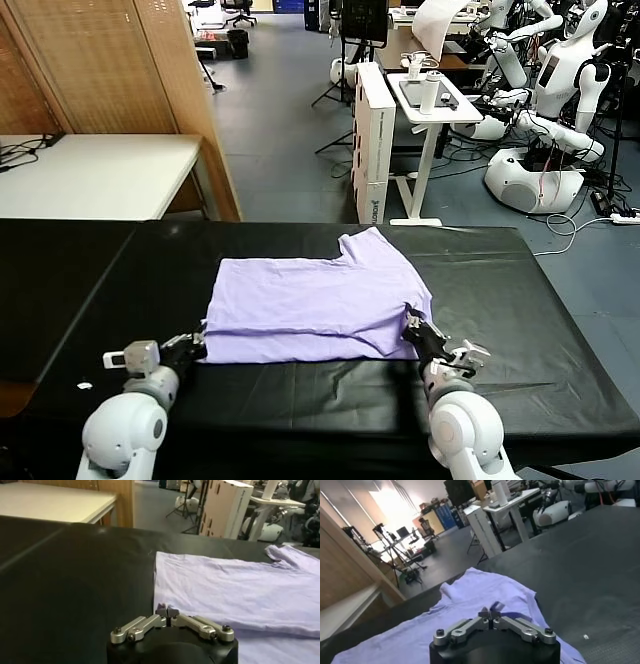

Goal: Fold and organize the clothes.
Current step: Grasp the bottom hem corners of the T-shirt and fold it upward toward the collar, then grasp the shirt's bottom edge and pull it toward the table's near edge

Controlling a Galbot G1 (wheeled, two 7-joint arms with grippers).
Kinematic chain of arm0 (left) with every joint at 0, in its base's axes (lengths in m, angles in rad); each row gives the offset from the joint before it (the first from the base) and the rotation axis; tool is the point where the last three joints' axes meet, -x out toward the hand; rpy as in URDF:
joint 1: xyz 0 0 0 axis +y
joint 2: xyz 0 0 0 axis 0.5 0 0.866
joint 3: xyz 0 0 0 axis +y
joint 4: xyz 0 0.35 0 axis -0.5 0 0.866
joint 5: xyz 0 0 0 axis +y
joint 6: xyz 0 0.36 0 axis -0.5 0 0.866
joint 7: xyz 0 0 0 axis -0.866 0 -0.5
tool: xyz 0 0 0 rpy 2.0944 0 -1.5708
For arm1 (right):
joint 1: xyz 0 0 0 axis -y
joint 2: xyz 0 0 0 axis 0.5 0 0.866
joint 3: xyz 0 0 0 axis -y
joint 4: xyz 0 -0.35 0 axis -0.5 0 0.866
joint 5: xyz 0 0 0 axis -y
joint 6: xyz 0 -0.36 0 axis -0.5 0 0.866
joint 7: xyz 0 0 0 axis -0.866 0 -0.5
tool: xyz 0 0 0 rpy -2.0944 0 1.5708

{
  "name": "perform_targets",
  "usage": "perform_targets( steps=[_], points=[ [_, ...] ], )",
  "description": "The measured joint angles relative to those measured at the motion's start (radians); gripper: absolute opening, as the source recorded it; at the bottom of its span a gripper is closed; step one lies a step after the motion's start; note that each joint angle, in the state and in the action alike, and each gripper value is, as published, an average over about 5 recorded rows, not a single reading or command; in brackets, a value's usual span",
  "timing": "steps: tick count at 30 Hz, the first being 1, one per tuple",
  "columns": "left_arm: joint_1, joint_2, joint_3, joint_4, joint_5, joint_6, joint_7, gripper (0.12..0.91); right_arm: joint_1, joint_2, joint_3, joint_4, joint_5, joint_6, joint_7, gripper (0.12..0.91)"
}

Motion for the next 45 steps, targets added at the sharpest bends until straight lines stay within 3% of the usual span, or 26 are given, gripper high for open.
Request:
perform_targets(
  steps=[3,5,11,15,19,22,28,35,45],
  points=[
    [0.000,0.002,0.000,-0.006,-0.002,0.000,-0.003,0.197,-0.007,-0.004,0.007,0.008,-0.021,0.007,-0.006,0.837],
    [0.000,0.003,0.000,-0.010,-0.002,-0.002,-0.003,0.293,-0.015,-0.011,0.014,0.016,-0.043,0.006,-0.022,0.890],
    [0.014,0.003,-0.008,-0.033,-0.006,-0.041,-0.002,0.669,-0.045,-0.038,0.044,0.039,-0.134,-0.029,-0.081,0.907],
    [0.031,0.012,-0.020,-0.045,-0.019,-0.092,-0.001,0.862,-0.080,-0.065,0.069,0.067,-0.199,-0.060,-0.114,0.907],
    [0.052,0.026,-0.031,-0.057,-0.025,-0.087,0.006,0.902,-0.135,-0.095,0.090,0.095,-0.233,-0.075,-0.128,0.907],
    [0.077,0.030,-0.035,-0.075,-0.005,-0.068,0.031,0.906,-0.181,-0.114,0.100,0.112,-0.250,-0.076,-0.144,0.907],
    [0.140,0.014,-0.032,-0.088,0.095,-0.098,0.066,0.907,-0.251,-0.145,0.098,0.124,-0.308,-0.080,-0.178,0.907],
    [0.174,-0.003,-0.033,-0.082,0.112,-0.104,0.039,0.907,-0.272,-0.150,0.080,0.126,-0.327,-0.080,-0.185,0.907],
    [0.169,-0.011,-0.034,-0.051,0.042,-0.152,0.016,0.907,-0.248,-0.152,0.076,0.093,-0.328,-0.063,-0.190,0.901]
  ],
)
